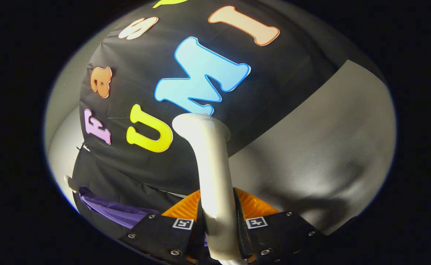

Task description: Iron the clothes twice with a garment steamer, once on the left side and once on the right side.

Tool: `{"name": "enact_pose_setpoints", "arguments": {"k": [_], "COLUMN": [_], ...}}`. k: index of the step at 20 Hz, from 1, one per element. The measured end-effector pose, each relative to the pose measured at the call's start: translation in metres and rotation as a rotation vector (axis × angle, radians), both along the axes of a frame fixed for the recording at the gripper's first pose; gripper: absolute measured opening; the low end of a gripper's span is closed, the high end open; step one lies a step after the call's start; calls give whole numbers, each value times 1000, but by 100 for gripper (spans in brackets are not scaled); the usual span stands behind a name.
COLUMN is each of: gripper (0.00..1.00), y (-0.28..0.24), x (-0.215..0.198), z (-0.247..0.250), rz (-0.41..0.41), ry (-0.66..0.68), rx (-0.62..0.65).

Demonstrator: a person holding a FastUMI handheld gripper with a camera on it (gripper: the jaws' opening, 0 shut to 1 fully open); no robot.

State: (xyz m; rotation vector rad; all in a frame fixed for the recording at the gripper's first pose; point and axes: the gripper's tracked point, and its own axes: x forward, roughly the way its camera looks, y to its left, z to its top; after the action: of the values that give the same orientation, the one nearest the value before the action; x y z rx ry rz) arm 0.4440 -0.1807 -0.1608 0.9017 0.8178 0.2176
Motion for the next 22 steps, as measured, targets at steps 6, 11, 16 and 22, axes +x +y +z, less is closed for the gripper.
{"name": "enact_pose_setpoints", "arguments": {"k": [6, 11, 16, 22], "gripper": [37, 37, 37, 37], "y": [29, 66, 112, 157], "x": [-69, -128, -181, -229], "z": [44, 63, 78, 121], "rz": [45, 47, 57, 87], "ry": [-71, -106, -128, -218], "rx": [-71, -121, -144, -170]}}
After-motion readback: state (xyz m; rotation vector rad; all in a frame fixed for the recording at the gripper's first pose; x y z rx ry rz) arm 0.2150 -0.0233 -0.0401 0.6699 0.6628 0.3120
